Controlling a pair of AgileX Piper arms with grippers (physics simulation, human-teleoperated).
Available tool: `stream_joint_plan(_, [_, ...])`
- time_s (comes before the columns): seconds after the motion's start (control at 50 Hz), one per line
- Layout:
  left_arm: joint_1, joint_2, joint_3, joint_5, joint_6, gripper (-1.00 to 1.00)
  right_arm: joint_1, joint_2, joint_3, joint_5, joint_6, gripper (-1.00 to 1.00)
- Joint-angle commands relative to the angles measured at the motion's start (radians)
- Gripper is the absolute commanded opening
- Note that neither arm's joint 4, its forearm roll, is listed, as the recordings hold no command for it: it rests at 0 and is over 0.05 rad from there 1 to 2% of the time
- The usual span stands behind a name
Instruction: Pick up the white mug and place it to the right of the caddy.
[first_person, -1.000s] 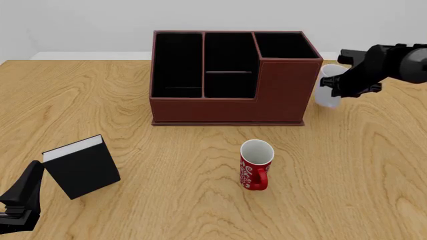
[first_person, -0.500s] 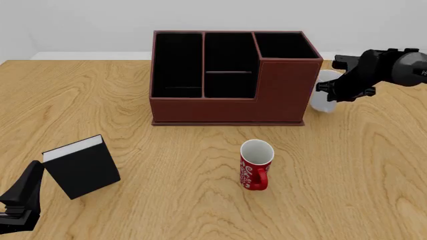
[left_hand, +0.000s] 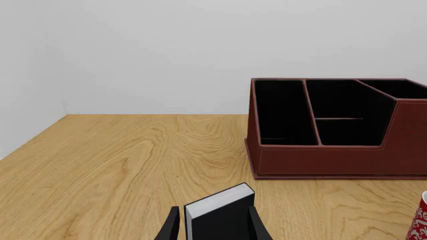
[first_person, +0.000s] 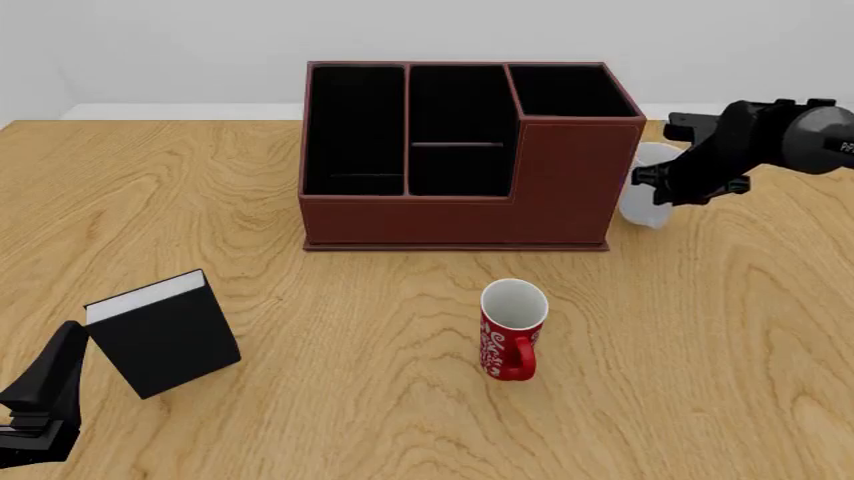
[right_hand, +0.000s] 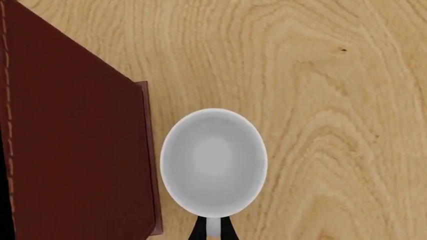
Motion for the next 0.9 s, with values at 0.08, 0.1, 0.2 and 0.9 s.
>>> stream_joint_plan(0.08, [0.000, 0.000, 0.000, 0.000, 0.000, 1.00, -0.002, 0.033, -0.010, 0.000, 0.018, -1.00])
stream_joint_plan(0.1, [0.000, 0.000, 0.000, 0.000, 0.000, 1.00, -0.003, 0.034, -0.011, 0.001, 0.017, -1.00])
stream_joint_plan(0.2, [0.000, 0.000, 0.000, 0.000, 0.000, 1.00, 0.006, 0.045, -0.016, 0.004, 0.020, -1.00])
stream_joint_plan(0.9, [0.000, 0.000, 0.000, 0.000, 0.000, 1.00, -0.006, 0.052, -0.019, 0.005, 0.028, 1.00])
